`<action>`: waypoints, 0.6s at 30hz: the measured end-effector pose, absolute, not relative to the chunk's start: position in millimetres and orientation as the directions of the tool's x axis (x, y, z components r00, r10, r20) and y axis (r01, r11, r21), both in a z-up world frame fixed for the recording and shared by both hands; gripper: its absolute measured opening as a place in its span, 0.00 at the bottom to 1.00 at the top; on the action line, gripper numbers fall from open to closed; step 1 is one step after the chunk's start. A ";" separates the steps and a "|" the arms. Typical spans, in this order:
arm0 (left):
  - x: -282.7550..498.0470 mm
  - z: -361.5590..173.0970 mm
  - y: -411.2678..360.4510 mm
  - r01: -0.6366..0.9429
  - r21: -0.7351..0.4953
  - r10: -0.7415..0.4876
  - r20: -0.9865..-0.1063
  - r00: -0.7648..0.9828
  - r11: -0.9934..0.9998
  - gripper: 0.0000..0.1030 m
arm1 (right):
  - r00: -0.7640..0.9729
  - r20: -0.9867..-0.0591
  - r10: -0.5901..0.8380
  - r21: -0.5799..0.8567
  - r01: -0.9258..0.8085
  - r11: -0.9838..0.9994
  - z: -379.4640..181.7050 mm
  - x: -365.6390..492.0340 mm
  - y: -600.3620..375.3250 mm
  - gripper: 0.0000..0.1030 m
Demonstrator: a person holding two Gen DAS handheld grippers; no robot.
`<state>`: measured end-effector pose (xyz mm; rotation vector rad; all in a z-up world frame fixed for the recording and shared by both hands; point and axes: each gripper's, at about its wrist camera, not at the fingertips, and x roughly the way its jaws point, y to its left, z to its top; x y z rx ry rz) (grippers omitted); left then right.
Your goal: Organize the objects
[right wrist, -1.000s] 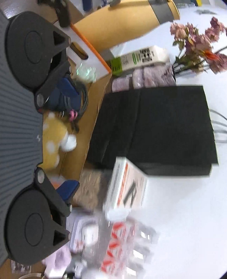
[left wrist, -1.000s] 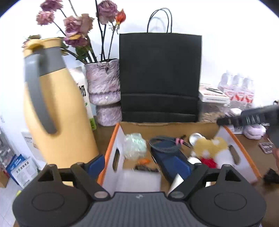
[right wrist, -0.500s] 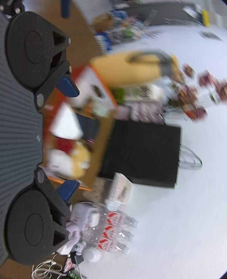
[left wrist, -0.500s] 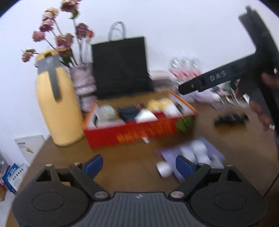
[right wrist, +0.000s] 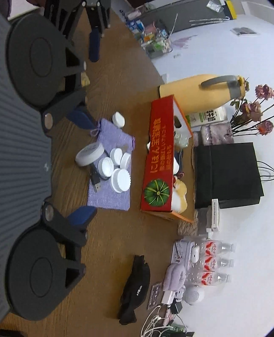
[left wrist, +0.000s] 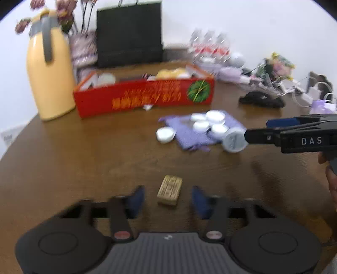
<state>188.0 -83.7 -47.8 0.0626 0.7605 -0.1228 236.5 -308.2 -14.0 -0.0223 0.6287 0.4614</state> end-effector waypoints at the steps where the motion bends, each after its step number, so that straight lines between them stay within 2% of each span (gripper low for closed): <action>1: 189.8 -50.2 -82.1 0.124 0.004 -0.087 -0.690 0.718 0.992 0.33 | 0.712 -0.569 0.411 0.112 -0.428 0.897 -16.8 238.8 -303.6 0.71; 3: 192.1 -51.7 -78.6 0.109 -0.011 -0.087 -0.683 0.725 0.994 0.32 | 0.709 -0.570 0.416 0.106 -0.438 0.893 -19.9 243.3 -297.3 0.62; 4: 193.6 -51.8 -77.1 0.105 -0.020 -0.090 -0.683 0.725 0.994 0.24 | 0.710 -0.568 0.416 0.104 -0.440 0.892 -22.1 243.7 -296.1 0.58; 5: 194.3 -51.6 -75.9 0.100 -0.027 -0.091 -0.683 0.725 0.995 0.19 | 0.711 -0.570 0.411 0.096 -0.439 0.893 -23.5 244.7 -293.8 0.48; 6: 194.2 -51.4 -75.8 0.098 -0.026 -0.089 -0.681 0.727 0.995 0.19 | 0.708 -0.579 0.405 0.088 -0.439 0.894 -24.9 247.1 -290.6 0.35; 8: 192.8 -51.3 -76.0 0.105 -0.026 -0.094 -0.679 0.728 0.994 0.19 | 0.693 -0.591 0.413 0.099 -0.446 0.890 -29.2 248.4 -287.1 0.20; 12: 188.6 -48.9 -73.9 0.093 -0.034 -0.092 -0.670 0.737 0.995 0.19 | 0.690 -0.590 0.419 0.119 -0.439 0.890 -28.9 243.4 -286.1 0.11; 18: 183.1 -39.0 -68.3 0.069 -0.039 -0.078 -0.645 0.760 0.997 0.19 | 0.711 -0.561 0.424 0.124 -0.434 0.892 -16.3 233.0 -287.3 0.10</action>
